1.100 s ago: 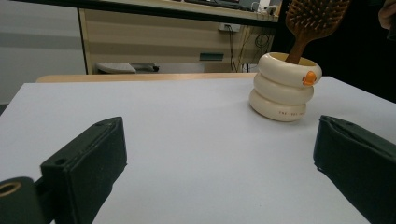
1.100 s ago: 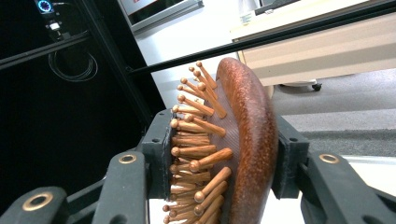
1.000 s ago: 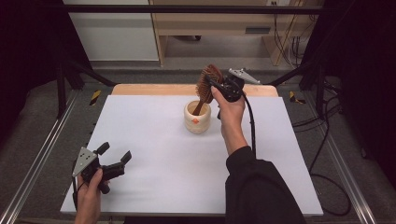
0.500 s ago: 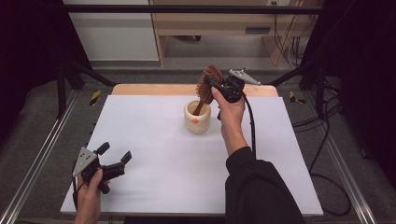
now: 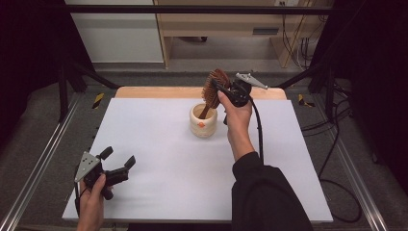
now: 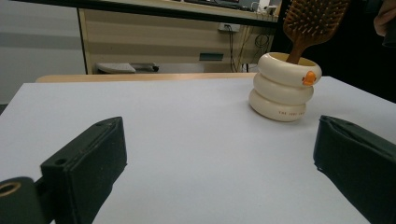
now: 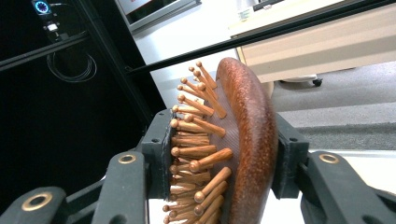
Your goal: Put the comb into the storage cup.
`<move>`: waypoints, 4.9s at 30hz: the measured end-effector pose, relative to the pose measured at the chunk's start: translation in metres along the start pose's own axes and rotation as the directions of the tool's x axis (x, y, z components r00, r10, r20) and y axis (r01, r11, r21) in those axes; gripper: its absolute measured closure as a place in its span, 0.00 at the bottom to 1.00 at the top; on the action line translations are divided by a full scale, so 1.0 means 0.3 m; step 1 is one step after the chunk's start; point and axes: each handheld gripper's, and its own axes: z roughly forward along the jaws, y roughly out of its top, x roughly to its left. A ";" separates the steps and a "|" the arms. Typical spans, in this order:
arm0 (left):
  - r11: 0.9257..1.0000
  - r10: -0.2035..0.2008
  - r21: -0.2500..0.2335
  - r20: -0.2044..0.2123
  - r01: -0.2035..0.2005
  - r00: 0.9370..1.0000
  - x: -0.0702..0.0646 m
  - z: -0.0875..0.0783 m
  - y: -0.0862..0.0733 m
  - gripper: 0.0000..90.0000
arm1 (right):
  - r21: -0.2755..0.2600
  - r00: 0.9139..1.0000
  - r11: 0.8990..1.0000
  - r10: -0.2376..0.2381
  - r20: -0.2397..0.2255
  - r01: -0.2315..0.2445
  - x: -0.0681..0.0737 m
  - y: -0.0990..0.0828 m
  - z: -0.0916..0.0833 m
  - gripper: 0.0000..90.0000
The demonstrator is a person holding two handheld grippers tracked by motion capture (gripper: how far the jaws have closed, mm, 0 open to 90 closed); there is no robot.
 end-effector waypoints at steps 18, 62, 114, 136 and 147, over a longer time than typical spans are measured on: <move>1.000 -0.001 -0.001 0.000 0.001 1.000 0.000 0.000 0.000 0.03 | 0.004 1.000 1.000 0.010 -0.008 -0.010 0.002 -0.010 0.007 0.57; 1.000 -0.001 0.002 0.002 0.001 1.000 0.001 0.001 0.000 0.03 | 0.002 0.999 0.999 0.048 -0.026 -0.048 -0.018 -0.039 0.014 0.57; 1.000 -0.002 0.000 0.003 0.002 1.000 0.002 0.001 0.000 0.03 | 0.008 0.995 0.995 0.096 -0.036 -0.096 -0.049 -0.076 0.020 0.56; 1.000 -0.006 -0.002 -0.001 0.006 1.000 0.009 -0.001 0.001 0.03 | 0.017 0.993 0.994 0.111 -0.038 -0.111 -0.056 -0.087 0.024 0.56; 1.000 -0.007 -0.002 0.000 0.007 1.000 0.007 0.001 0.000 0.03 | 0.017 0.991 0.992 0.128 -0.035 -0.128 -0.064 -0.090 0.022 0.56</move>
